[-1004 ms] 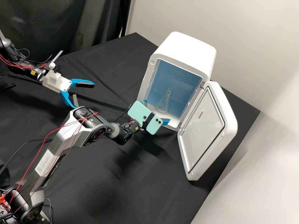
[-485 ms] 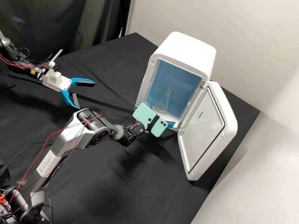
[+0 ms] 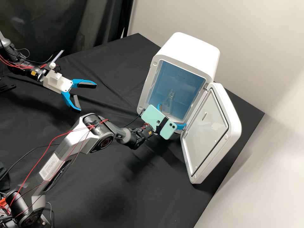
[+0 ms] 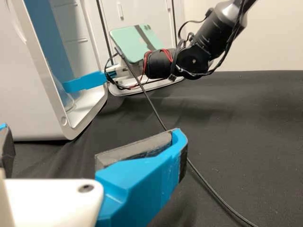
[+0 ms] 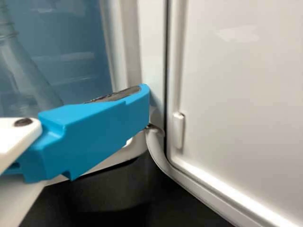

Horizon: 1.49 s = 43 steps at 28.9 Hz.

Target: Take the flask out of the incubator

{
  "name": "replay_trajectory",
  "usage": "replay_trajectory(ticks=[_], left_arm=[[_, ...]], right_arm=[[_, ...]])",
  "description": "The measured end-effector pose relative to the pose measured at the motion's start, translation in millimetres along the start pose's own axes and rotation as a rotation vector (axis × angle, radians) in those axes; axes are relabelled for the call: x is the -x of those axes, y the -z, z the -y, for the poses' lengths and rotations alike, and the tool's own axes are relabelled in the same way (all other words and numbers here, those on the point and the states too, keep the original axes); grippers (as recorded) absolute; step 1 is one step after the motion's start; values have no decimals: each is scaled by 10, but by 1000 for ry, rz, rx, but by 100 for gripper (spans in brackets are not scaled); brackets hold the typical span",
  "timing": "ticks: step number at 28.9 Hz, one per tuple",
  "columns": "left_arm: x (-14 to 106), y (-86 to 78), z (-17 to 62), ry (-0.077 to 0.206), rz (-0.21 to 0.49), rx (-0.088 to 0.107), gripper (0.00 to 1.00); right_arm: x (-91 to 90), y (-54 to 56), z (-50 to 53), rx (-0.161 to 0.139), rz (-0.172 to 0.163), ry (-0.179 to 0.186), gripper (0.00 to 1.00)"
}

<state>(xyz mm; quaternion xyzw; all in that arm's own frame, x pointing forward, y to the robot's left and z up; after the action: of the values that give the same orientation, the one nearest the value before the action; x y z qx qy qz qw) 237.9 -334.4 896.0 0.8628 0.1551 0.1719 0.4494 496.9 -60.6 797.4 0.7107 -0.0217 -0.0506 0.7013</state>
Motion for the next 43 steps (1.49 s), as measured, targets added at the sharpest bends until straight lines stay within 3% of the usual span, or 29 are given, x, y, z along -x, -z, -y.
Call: replay_trajectory(ticks=[10, 17, 22, 27, 32, 39, 43], left_arm=[[-2, -22, 4, 3, 7, -1, 100], [-4, -40, 8, 5, 14, -2, 100], [-6, -76, 14, 9, 27, -5, 100], [-6, -76, 14, 9, 27, -5, 100], [-6, -76, 14, 9, 27, -3, 100], [-6, -76, 14, 9, 27, -3, 100], [-6, -76, 14, 9, 27, -3, 100]], right_arm=[[-136, 41, -21, 34, -17, 29, 100], [-104, 80, 38, 14, -12, 39, 100], [-17, 209, 131, 3, -23, 70, 100], [85, 421, 172, 1, -53, 90, 100], [158, 540, 138, -31, -56, 75, 100], [161, 566, 113, -31, -62, 69, 100], [127, 560, 26, -32, -67, 45, 100]])
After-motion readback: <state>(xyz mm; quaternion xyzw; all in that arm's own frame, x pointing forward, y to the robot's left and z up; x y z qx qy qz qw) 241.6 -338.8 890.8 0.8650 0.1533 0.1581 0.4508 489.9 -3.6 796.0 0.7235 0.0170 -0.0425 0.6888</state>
